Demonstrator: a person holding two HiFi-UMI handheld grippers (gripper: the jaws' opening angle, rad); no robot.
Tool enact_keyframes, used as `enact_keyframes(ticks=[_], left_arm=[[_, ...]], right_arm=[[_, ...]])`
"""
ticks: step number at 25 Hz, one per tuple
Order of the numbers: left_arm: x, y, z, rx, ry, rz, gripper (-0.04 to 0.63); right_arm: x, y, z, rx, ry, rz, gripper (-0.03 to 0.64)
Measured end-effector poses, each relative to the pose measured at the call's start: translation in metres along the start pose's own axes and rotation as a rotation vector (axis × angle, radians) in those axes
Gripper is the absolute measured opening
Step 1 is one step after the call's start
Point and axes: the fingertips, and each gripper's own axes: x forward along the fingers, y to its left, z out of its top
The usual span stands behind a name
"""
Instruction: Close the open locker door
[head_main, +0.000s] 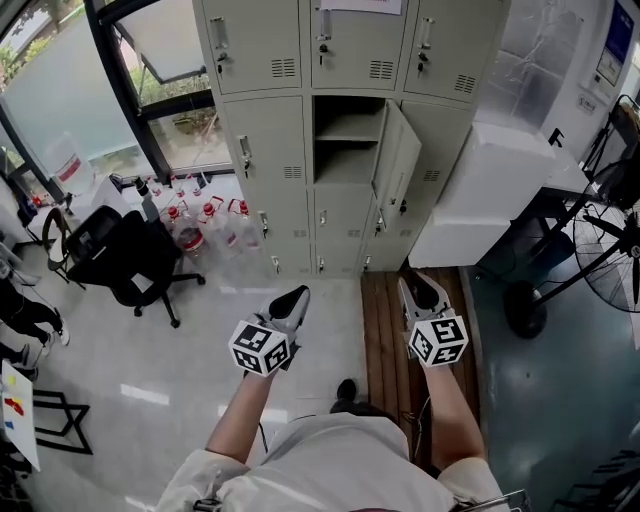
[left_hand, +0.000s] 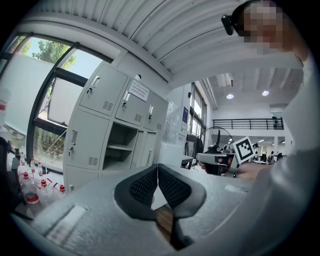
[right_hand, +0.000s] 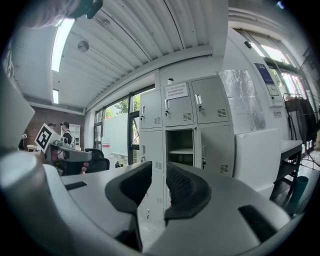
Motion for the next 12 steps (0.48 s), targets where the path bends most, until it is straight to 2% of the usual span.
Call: enact_keyframes(ticks=[12], left_arm=[[0.089, 0.024, 0.010, 0.001, 0.009, 0.070, 0.015]], right_arm=[[0.075, -0.083, 0.006, 0.014, -0.004, 0.057, 0.077]])
